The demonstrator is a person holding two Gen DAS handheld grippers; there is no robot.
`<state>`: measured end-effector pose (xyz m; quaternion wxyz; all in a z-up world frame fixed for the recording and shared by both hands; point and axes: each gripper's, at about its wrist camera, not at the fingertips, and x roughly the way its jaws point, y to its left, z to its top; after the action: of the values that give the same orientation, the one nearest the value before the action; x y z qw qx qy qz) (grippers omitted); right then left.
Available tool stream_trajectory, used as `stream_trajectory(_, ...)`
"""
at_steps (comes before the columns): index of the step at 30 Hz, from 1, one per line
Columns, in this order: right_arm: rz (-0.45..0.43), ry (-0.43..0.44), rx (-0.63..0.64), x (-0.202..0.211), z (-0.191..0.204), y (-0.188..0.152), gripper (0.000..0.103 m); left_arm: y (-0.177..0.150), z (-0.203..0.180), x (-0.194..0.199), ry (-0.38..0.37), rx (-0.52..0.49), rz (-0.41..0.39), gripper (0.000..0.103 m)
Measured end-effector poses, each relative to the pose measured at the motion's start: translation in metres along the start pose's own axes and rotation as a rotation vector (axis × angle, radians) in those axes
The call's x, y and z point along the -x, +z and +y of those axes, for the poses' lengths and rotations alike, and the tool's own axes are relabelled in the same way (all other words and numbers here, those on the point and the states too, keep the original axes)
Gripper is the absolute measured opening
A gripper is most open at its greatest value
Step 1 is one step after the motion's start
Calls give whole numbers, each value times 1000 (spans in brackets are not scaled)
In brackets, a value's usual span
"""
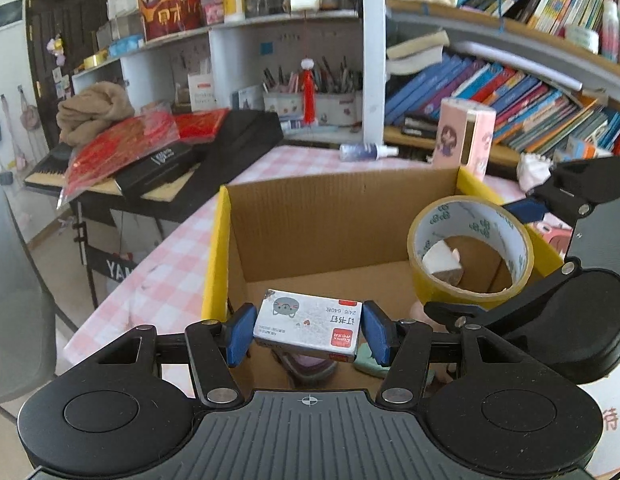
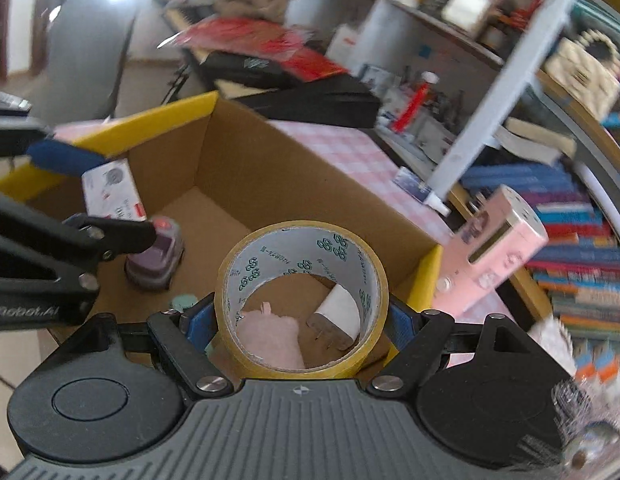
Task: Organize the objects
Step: 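Lower both tools into the yellow box and open them to release card box and tape, then withdraw both open tools up out of the yellow box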
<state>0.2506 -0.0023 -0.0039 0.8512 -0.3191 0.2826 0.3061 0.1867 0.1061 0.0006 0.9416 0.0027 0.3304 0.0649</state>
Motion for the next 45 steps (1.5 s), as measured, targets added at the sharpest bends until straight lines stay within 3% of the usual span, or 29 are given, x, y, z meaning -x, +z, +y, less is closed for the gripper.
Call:
stream_trajectory(9,39,32,92,-19,3,3,81,1,-6,-9,2,-27,4,59)
stream_trajectory(14,14,2,77,-13,1,3,89,3,-2,2,-2,14,-42,77)
stream_trajectory(20,-38,-23,15,15,-4,3,89,7,1,29,-21,45,-118,84)
stream_trajectory(26,-130,-84,-107,60,-8,-2,89,6,8,66,-23,82,-186,88)
stream_trajectory(33,-223,-185,-358,118,-13,-30,89,-13,12,101,-15,102,-215,93)
stream_trajectory(38,-215,-259,-476,143,-3,-60,89,-37,11,114,-2,89,-185,93)
stream_trajectory(45,-138,-319,-574,163,31,-99,89,-67,9,126,14,58,-129,93)
